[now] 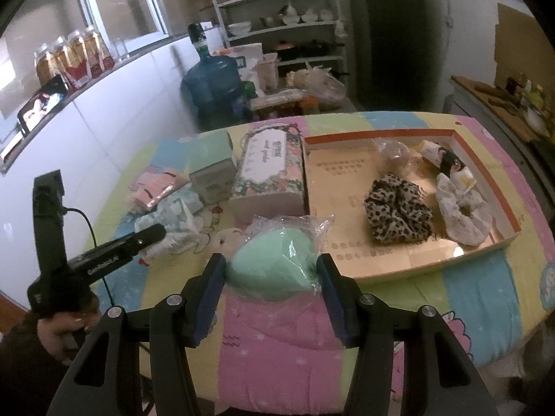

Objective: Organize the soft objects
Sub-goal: 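Carry the tissue pack and green sponge over the wooden box with both grippers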

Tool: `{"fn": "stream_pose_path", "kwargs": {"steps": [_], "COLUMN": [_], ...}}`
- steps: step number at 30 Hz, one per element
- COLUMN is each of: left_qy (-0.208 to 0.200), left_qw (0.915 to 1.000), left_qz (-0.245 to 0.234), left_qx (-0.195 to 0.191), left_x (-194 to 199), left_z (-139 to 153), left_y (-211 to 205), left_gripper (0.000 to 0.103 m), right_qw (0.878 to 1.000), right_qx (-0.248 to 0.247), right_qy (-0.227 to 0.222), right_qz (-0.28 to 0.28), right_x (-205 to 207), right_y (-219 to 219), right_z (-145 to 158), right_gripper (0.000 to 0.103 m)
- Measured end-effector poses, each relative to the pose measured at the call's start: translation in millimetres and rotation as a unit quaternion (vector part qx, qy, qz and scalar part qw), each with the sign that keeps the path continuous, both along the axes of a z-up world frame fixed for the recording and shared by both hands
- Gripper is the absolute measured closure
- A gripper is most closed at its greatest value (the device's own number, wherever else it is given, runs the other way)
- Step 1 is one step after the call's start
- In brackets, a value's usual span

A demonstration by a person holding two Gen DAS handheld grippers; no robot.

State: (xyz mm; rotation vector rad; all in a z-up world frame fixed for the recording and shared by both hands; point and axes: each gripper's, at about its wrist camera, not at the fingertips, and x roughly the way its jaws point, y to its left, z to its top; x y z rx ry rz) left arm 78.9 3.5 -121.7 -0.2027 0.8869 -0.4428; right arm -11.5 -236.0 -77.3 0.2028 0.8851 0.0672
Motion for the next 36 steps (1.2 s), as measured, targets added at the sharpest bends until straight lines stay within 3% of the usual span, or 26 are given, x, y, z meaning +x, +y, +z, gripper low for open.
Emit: {"fn": "stream_pose_path", "kwargs": {"steps": [18, 36], "left_qy": [-0.043, -0.057], "left_qw": [0.9976, 0.9941], "left_qz": [-0.023, -0.090], "left_qx": [0.048, 0.023], "left_x": [-8.4, -8.4], "left_z": [58.2, 73.2], "left_y": [-50.9, -151.3], "left_gripper": [0.077, 0.077], "right_qw": [0.999, 0.995], "right_qx": [0.012, 0.012], "right_qy": [-0.046, -0.057], "right_qz": [-0.019, -0.084], "right_x": [-1.5, -11.2], "right_y": [-26.8, -116.9], "right_z": [26.2, 33.7], "right_gripper": [0.047, 0.047]}}
